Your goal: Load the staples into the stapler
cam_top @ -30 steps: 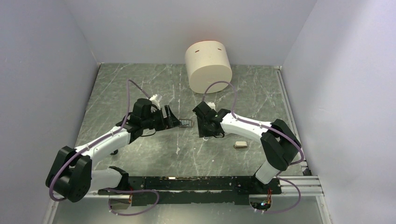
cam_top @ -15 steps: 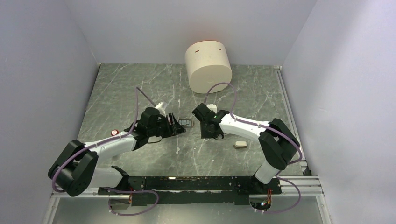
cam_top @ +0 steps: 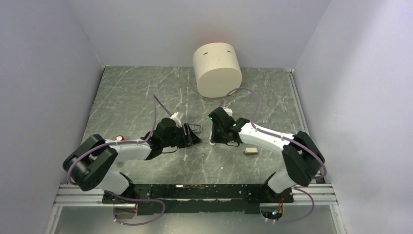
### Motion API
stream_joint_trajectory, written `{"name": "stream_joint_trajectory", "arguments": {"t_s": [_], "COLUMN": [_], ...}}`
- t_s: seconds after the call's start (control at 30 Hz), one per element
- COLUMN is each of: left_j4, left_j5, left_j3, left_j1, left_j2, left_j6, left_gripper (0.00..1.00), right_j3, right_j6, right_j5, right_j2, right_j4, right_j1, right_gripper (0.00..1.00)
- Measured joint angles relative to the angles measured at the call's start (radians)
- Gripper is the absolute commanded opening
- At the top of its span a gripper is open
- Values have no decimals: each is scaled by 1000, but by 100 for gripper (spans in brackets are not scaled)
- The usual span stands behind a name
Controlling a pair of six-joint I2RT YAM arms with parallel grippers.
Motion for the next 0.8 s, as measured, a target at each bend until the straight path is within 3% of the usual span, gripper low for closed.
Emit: {"name": "stream_joint_trajectory", "arguments": {"t_s": [0.37,0.5,0.8], "left_j4": [158,198,213], "left_j5": [-25,-49,-72], "left_j3": [1,1,2], "left_j1": [-125,-130,-134], "left_j2": [148,150,186], "left_j6": [-42,-57,-61], "left_gripper": [49,39,30], "right_j3": [-149,-169,-176], "right_j6": [98,116,133], "right_j5": [-190,-242,-301], "right_j2": [-80,-82,-97], "right_j4": [144,180,214], "right_j1": [-80,-87,-99], "right_gripper": [18,17,16]}}
